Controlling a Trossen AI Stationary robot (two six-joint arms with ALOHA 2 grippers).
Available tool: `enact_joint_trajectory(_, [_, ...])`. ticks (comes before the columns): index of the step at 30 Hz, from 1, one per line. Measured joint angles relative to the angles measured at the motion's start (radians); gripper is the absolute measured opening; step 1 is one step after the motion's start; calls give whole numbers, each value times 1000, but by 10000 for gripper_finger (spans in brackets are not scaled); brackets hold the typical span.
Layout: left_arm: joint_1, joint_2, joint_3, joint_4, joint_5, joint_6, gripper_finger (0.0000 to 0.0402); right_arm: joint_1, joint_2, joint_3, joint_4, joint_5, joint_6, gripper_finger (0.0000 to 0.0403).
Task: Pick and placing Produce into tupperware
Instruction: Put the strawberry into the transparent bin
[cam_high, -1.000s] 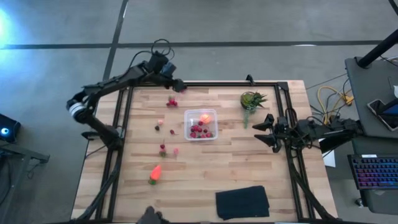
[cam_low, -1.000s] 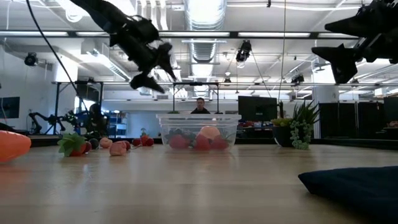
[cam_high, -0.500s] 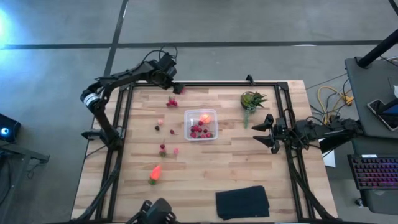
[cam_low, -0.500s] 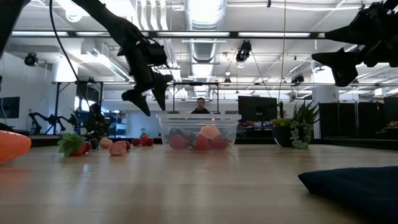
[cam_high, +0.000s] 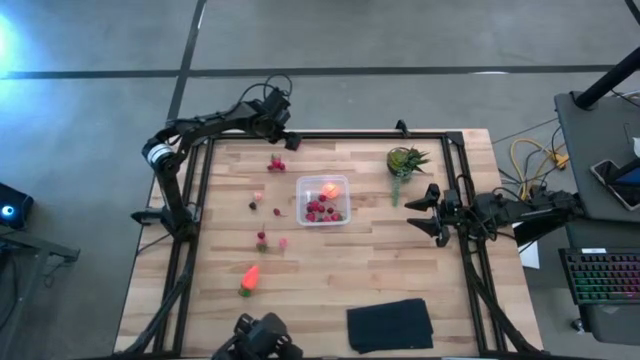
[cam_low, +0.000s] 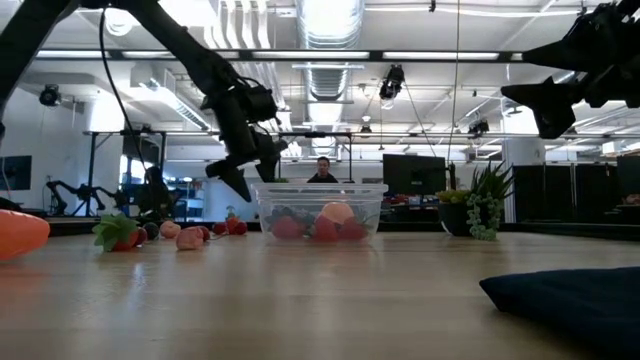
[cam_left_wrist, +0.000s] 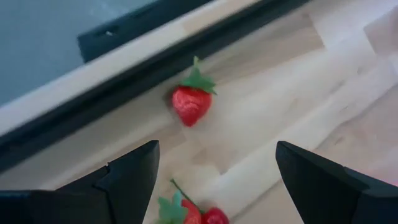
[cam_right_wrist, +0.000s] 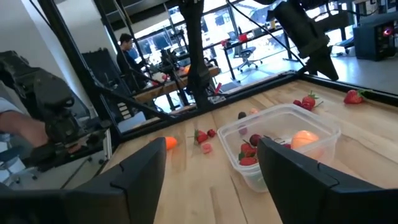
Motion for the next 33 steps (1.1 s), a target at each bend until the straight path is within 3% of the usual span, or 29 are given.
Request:
enact_joint_trajectory(3, [-9,9,6,-5,-99,0,306,0,0,0,0,0,0,247])
enact_joint_trajectory(10, [-13,41,15,11,-144,-6,306,0,-1,0,0,0,0,242])
enact_joint_trajectory(25, [-31,105,73,68,-104,-86,306,0,-1,0,0,0,0,242])
enact_joint_trajectory(33, [-33,161,81,31,-31,-162,306,0,-1,0,0,0,0,246])
